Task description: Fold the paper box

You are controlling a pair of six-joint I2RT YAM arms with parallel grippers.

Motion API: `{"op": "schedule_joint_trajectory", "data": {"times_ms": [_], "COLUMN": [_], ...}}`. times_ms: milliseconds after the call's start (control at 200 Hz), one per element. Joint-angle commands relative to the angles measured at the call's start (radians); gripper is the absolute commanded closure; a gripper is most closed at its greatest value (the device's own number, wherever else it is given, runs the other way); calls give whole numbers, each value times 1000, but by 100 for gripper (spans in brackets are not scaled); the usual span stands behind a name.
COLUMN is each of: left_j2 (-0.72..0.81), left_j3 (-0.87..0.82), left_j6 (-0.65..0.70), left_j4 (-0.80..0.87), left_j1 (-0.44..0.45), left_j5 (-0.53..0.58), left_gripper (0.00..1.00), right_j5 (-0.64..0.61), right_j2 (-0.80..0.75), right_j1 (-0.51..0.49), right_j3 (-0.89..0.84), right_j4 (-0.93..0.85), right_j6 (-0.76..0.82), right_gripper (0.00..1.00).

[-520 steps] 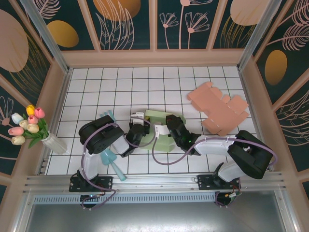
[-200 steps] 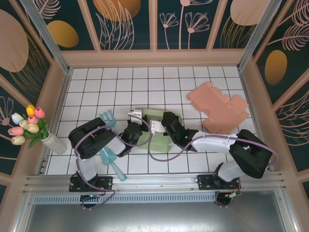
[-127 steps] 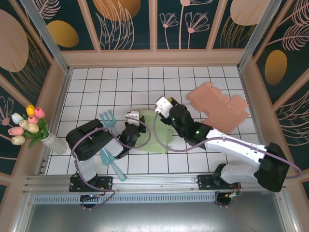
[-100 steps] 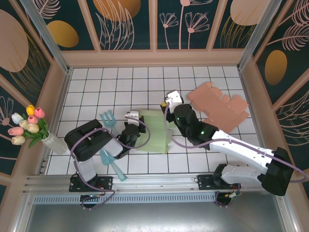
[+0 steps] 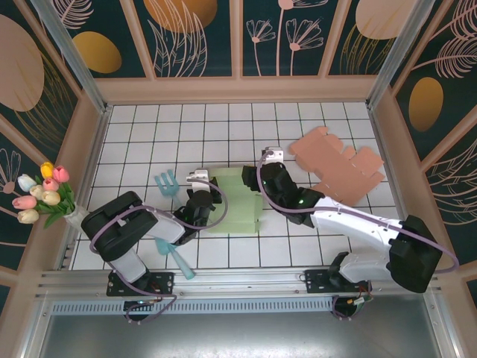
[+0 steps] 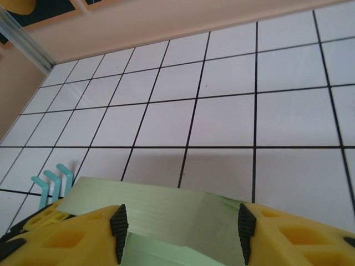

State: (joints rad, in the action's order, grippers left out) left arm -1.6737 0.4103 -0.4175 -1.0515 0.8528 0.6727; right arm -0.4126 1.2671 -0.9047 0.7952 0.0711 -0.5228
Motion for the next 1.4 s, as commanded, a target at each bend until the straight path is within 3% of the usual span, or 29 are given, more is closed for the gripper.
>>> {"op": "schedule_joint_trajectory", "data": {"times_ms": [0, 556, 766, 1031, 1396], "left_j2": [24, 12, 3, -9, -11], "left_j3": [5, 19, 36, 33, 35], "left_j6": [-36, -77, -76, -75, -84], "left_j4": [56, 91, 118, 116, 116], "left_j1": [7, 9, 9, 9, 9], "left_j5": [43, 80, 96, 109, 97], "left_gripper": [100, 100, 100, 100, 100], "right_j5": [81, 145, -22, -119, -122], "right_j2": [29, 172, 155, 147, 253], "right_j1": [38, 46, -21, -77, -37], "right_j3": [-13, -27, 35, 112, 130], "right_j4": [61, 124, 21, -78, -53], "right_j6": [-87, -154, -108, -73, -78], "right_gripper": [43, 44, 45, 45, 45]}}
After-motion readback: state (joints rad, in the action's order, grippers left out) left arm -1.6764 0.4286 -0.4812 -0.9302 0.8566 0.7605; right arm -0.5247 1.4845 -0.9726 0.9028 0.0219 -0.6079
